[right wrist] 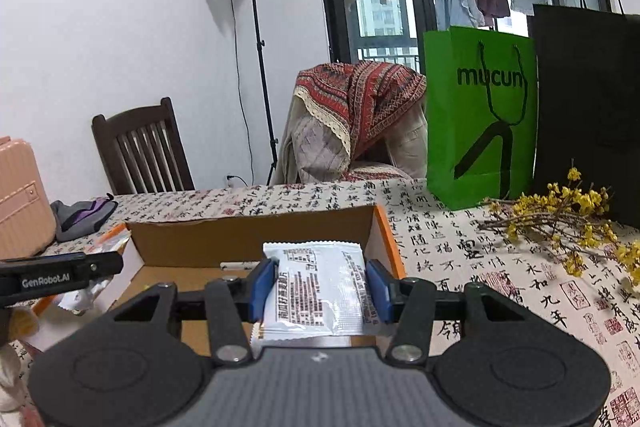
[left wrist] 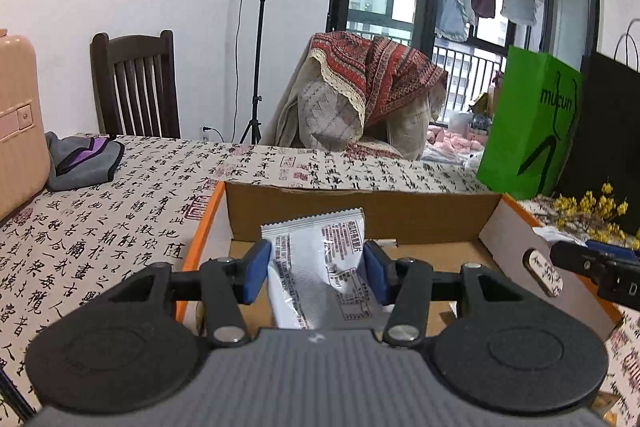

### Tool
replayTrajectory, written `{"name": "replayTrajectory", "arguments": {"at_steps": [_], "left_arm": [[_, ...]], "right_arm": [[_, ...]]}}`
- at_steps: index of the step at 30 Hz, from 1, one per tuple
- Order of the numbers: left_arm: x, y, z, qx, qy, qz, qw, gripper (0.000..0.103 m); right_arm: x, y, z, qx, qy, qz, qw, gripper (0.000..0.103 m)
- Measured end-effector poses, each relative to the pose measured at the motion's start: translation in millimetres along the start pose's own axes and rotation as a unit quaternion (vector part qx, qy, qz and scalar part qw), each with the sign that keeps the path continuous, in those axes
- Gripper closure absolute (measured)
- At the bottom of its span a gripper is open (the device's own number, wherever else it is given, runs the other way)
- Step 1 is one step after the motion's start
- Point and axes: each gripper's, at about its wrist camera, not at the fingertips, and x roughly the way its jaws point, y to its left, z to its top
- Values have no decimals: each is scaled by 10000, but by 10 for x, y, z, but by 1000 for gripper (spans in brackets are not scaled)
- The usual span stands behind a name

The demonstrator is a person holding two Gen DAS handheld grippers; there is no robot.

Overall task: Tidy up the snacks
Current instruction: 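Carry the white packet over the box and release it inside with the right gripper, then move both tools back from the box toward the snack pile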

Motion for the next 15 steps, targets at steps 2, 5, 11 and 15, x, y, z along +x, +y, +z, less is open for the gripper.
{"name": "replayTrajectory", "arguments": {"at_steps": [2,5,11,15], "left_arm": [[-29,-13,-9,20,-7,-6,10000,48],[-90,0,-12,-26,-103,-63,9999,23],[-181,39,0,-286,-291,-168,9990,0],[-176,60,8,-330,-283,-99,9990,0]], "right_arm": [[6,-3,-13,-11,47,47,10000,51],[-15,2,-30,-14,72,142,9999,14],[-141,-24,-9,29,-98,167,9998,0],[-200,-70,19,148,-167,143,9996,0]]}}
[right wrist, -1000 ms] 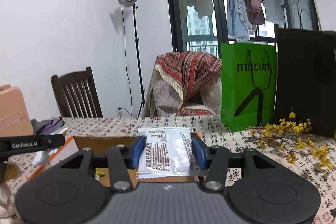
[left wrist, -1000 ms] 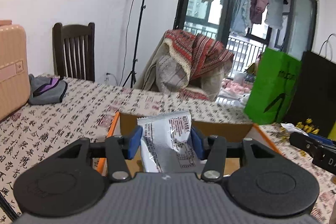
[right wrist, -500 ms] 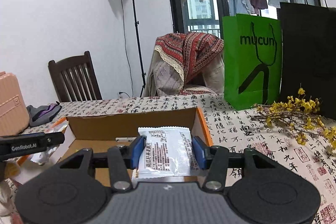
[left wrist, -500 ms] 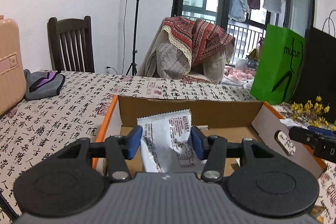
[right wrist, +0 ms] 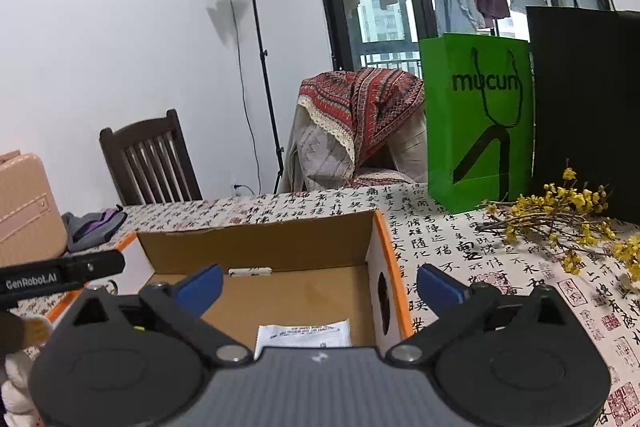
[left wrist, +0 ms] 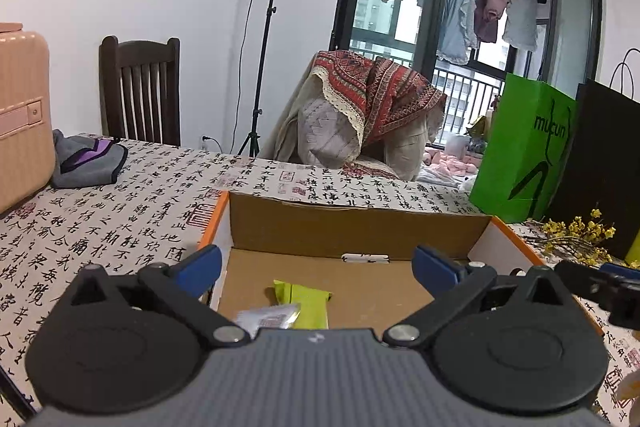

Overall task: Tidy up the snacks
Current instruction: 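Move both tools back from the box toward the snack pile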

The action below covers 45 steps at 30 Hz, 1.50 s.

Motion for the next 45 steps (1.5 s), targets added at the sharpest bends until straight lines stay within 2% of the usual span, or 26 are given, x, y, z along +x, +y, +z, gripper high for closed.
{"name": "replayTrajectory", "arguments": {"at_steps": [11,20,28,36,45], "left_arm": [[-197,-42,78,22,-226,-57,9997,0],[-493,-104,135,86,-270,-202,9994,0],[-869,-24,-23,273,-199,-245,9991,0],[-1231,116,-199,361,-181,-200,9990,0],[-1458,290,-466,389,-19,-234,9990,0]], "right_arm": [[-269,-8,97,29,-304,-24,9995,0],[-553,139,62,-302,-235,-154,9992,0],[-943,210,-176,-540,-110,-239,9982,0],[-1254,193,-450,-509,18,-268,9983,0],[-1525,117,-730,-352,162,-300,9988,0]]}}
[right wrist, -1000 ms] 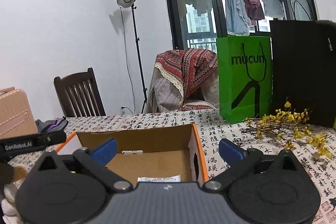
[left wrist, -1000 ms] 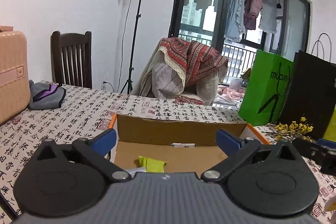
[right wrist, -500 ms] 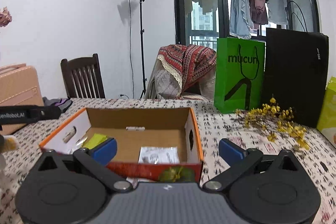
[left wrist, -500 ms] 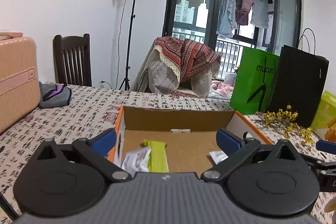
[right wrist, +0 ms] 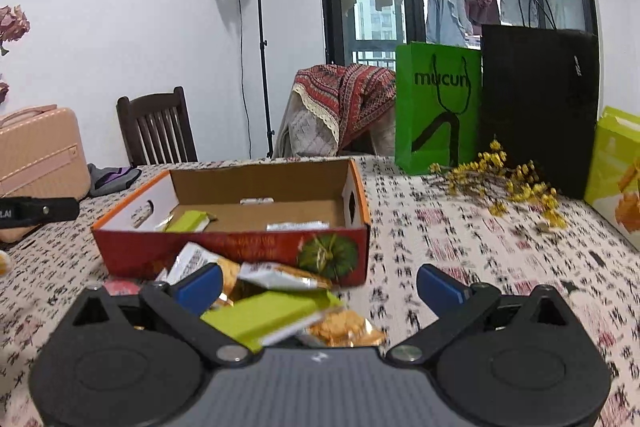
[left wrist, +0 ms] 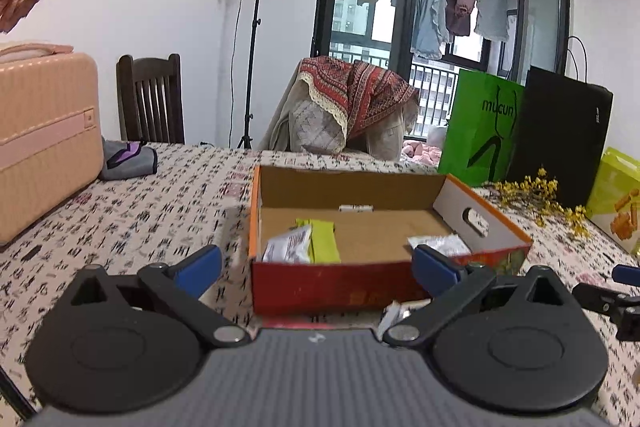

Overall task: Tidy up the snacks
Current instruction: 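Move both tools back from the box toward the snack pile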

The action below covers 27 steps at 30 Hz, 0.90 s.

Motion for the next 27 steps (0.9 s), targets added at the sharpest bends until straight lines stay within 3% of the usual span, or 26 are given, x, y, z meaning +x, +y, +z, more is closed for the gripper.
{"name": "replayTrajectory", "arguments": {"at_steps": [15,27], "left_arm": [[-300,278,-429,-122,253,20,9996,0],[-318,378,-535,-211,400,58,9990,0]], "right_arm": [[-237,-16,-402,7,276,-23,9996,0],[119,-23,-445,-190,870,-169,9959,0]]}}
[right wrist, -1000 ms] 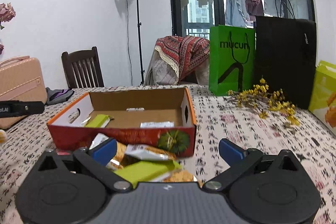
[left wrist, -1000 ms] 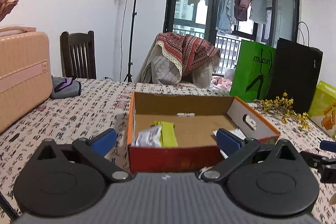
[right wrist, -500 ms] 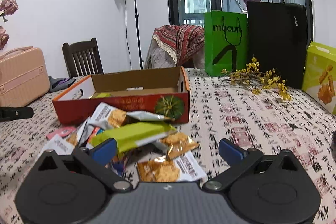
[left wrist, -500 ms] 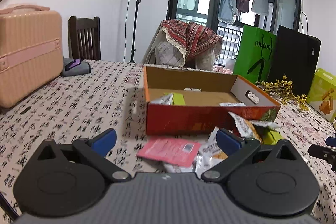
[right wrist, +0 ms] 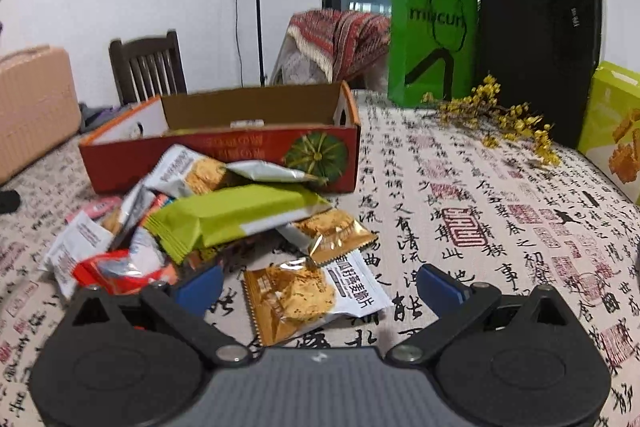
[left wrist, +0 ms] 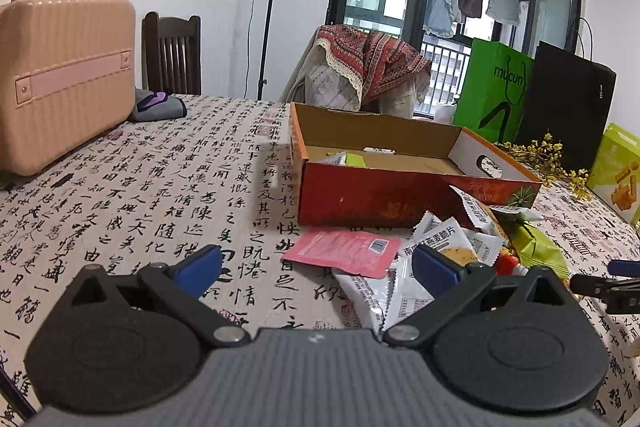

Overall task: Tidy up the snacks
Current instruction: 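Move both tools back from the box toward the snack pile, then grasp a cracker packet with the right gripper while the left gripper grasps a white packet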

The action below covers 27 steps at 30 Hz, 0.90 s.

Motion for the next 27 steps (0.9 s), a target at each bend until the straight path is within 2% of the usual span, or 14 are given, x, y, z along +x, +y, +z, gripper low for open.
{"name": "replayTrajectory", "arguments": {"at_steps": [6,9,20,22,24,27], "left_arm": [[0,17,-16,-36,19,10,10000,0],[9,34,-26,-66,45,29,10000,0],[45,57,-60,-144,142,18,9998,0],[41,61,-61,-141,139,5,9998,0],[40,72,-58,-151,135,18,9998,0],[58,97,-62,-198,168,66,9996,0]], "right_arm": [[368,11,75,-294,536,-82,9981,0],[509,-26,102,-183,712,146,9972,0],[577,-44,122,-221,606,287,9975,0],[536,-44,107,-210,539,287,9979,9],[475,-40,90,-209,459,307,9983,23],[397,-63,48,-127,383,275,9988,30]]}}
